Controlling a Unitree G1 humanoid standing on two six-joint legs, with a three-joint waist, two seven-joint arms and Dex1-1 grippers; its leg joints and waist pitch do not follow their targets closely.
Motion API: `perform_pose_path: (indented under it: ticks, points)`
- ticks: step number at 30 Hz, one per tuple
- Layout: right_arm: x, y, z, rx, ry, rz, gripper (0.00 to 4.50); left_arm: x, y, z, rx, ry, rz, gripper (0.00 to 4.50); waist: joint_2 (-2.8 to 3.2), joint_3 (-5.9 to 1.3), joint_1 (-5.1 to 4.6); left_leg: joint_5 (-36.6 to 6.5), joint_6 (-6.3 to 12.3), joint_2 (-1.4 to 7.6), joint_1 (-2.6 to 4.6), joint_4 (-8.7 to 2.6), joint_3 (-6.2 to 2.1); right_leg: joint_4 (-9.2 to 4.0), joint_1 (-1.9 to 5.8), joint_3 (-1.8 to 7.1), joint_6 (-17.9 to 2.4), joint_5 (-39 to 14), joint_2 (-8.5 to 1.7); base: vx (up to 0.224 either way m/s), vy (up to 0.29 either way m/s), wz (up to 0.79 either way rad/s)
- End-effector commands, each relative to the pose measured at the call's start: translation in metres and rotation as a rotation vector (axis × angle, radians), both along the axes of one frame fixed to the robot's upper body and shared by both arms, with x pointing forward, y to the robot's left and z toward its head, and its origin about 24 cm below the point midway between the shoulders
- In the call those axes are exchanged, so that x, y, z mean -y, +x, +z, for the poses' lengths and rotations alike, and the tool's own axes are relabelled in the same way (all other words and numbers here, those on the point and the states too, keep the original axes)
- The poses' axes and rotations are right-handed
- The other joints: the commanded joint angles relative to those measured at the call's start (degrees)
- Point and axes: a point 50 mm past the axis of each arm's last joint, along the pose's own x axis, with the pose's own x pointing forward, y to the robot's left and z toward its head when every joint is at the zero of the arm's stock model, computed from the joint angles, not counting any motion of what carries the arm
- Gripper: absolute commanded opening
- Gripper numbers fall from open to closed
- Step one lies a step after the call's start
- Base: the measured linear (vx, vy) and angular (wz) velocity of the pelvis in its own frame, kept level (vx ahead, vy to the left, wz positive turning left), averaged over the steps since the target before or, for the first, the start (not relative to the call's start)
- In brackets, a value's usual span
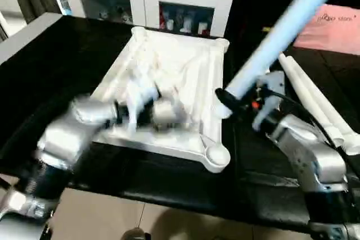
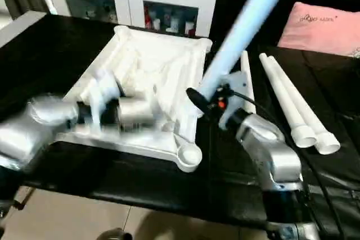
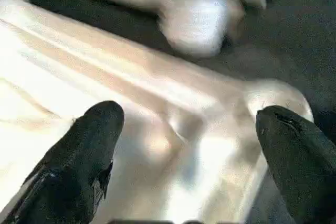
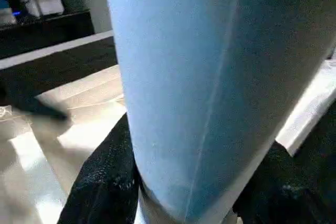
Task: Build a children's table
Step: Pick table leg, then insert table leg to table base
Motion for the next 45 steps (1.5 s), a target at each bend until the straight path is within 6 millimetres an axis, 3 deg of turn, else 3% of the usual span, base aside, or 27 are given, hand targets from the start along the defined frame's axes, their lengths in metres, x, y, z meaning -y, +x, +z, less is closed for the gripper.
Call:
perform_pose_path:
  ticks: [1,3,6,7,11,13,17,19,21,23,27,29,37,39,43,44,45]
  points:
    - [-0.001,-0.005,0.007,0.027,0.027,-0.014,1.93,0.003,-0.005,-0.007,0.002,0.056,-0.103,4.5,1.58,-4.19,-0.44,-10.3,-3.6,2.56,1.45,-4.7,-0.82,-4.48,2.69,2.68,-10.05,-4.43,-3.93,0.0,0.0,0.0]
    - [-0.001,-0.005,0.007,0.03,0.024,-0.016,1.93,0.004,-0.006,-0.009,-0.002,0.065,-0.126,4.5,1.34,-4.22,-0.48,-10.55,-3.63,2.53,1.42,-4.72,-0.76,-4.42,2.76,2.69,-10.27,-4.29,-3.93,0.0,0.0,0.0]
    - [-0.003,-0.009,0.005,0.022,0.007,0.004,1.93,0.006,-0.008,-0.013,-0.013,0.077,-0.178,4.5,1.73,-4.21,-0.59,-10.59,-3.32,2.4,1.34,-4.61,-0.7,-4.63,2.83,2.77,-10.5,-4.95,-3.94,0.0,0.0,0.0]
    - [-0.003,-0.011,0.004,0.021,0.0,0.011,1.93,0.006,-0.008,-0.015,-0.011,0.086,-0.196,4.21,1.76,-4.22,-0.58,-10.5,-3.24,2.4,1.31,-4.59,-0.74,-4.62,2.83,2.78,-10.46,-5.05,-3.96,0.0,0.0,0.0]
    - [-0.002,-0.017,0.001,0.004,-0.035,0.011,1.93,0.003,-0.009,-0.027,-0.055,0.167,-0.256,4.08,1.9,-4.29,-0.62,-9.89,-2.8,2.37,1.26,-4.57,-0.71,-4.65,2.85,2.82,-9.95,-5.54,-3.92,0.0,0.0,0.0]
    - [-0.001,-0.018,-0.002,0.011,-0.073,-0.013,1.93,0.001,-0.009,-0.032,-0.081,0.2,-0.258,3.78,2.23,-4.28,-0.7,-10.53,-3.13,2.43,1.34,-4.62,-0.78,-4.67,2.74,2.78,-10.2,-5.95,-3.95,0.0,0.0,0.0]
    - [-0.006,-0.023,-0.003,0.011,-0.094,0.012,1.93,0.001,-0.006,-0.038,-0.071,0.23,-0.249,3.57,1.95,-4.29,-1.03,-10.74,-3.07,2.36,1.19,-4.62,-0.8,-4.78,2.9,2.78,-10.41,-5.8,-3.97,0.0,0.0,0.0]
    - [-0.008,-0.026,-0.006,-0.01,-0.102,0.034,1.93,0.001,-0.003,-0.039,-0.075,0.221,-0.23,3.3,2.1,-4.32,-1.11,-10.88,-2.82,2.43,1.22,-4.62,-0.87,-4.69,2.92,2.76,-10.67,-5.6,-4.04,0.0,0.0,0.0]
    - [-0.01,-0.027,-0.007,-0.021,-0.107,0.054,1.93,0.002,-0.001,-0.038,-0.069,0.212,-0.215,3.31,2.05,-4.26,-1.32,-11.12,-2.61,2.44,1.19,-4.6,-0.85,-4.76,2.89,2.76,-11.06,-5.91,-4.07,0.0,0.0,0.0]
    - [-0.011,-0.029,-0.007,-0.02,-0.103,0.075,1.93,0.003,0.003,-0.037,-0.053,0.209,-0.205,2.93,1.96,-4.28,-1.43,-10.94,-2.26,2.41,1.12,-4.53,-0.84,-4.83,2.97,2.79,-11.34,-5.62,-4.1,0.0,0.0,0.0]
    - [-0.011,-0.031,-0.006,-0.016,-0.098,0.085,1.93,0.005,0.006,-0.037,-0.039,0.197,-0.206,2.85,2.14,-4.35,-1.43,-10.27,-1.96,2.47,1.07,-4.46,-0.88,-4.73,3.06,2.81,-11.48,-4.79,-4.2,0.0,0.0,0.0]
    - [-0.011,-0.031,-0.006,-0.017,-0.098,0.086,1.93,0.005,0.006,-0.037,-0.04,0.197,-0.209,2.44,2.18,-4.39,-1.51,-10.03,-1.92,2.48,1.04,-4.46,-0.92,-4.64,3.06,2.77,-11.66,-4.11,-4.14,0.0,0.0,0.0]
    - [-0.011,-0.035,-0.007,-0.018,-0.107,0.108,1.93,0.004,0.007,-0.038,-0.056,0.207,-0.245,2.03,2.3,-4.31,-1.58,-11.43,-1.97,2.55,1.19,-4.51,-0.93,-4.83,3.0,2.83,-11.93,-5.57,-4.19,0.0,0.0,0.0]
    - [-0.011,-0.035,-0.007,-0.019,-0.108,0.113,1.93,0.003,0.006,-0.038,-0.065,0.212,-0.255,1.6,2.41,-4.35,-1.55,-10.86,-1.79,2.52,1.15,-4.48,-0.93,-4.75,3.03,2.8,-12.27,-4.54,-4.21,0.0,0.0,0.0]
    - [-0.012,-0.037,-0.008,-0.022,-0.113,0.123,1.93,0.003,0.005,-0.039,-0.074,0.218,-0.271,1.58,2.33,-4.3,-1.56,-11.17,-1.68,2.51,1.17,-4.46,-0.88,-4.79,3.02,2.79,-12.51,-4.8,-4.21,0.0,0.0,0.0]
    - [-0.012,-0.037,-0.008,-0.022,-0.114,0.125,1.93,0.003,0.005,-0.039,-0.074,0.218,-0.273,1.24,2.38,-4.31,-1.54,-11.22,-1.7,2.53,1.16,-4.46,-0.89,-4.79,3.04,2.81,-12.55,-5.0,-4.26,0.0,0.0,0.0]
    - [-0.012,-0.037,-0.008,-0.023,-0.116,0.128,1.93,0.003,0.004,-0.039,-0.077,0.216,-0.273,1.18,2.39,-4.28,-1.57,-11.48,-1.78,2.58,1.18,-4.52,-0.93,-4.79,3.02,2.79,-12.51,-5.31,-4.23,0.0,0.0,0.0]
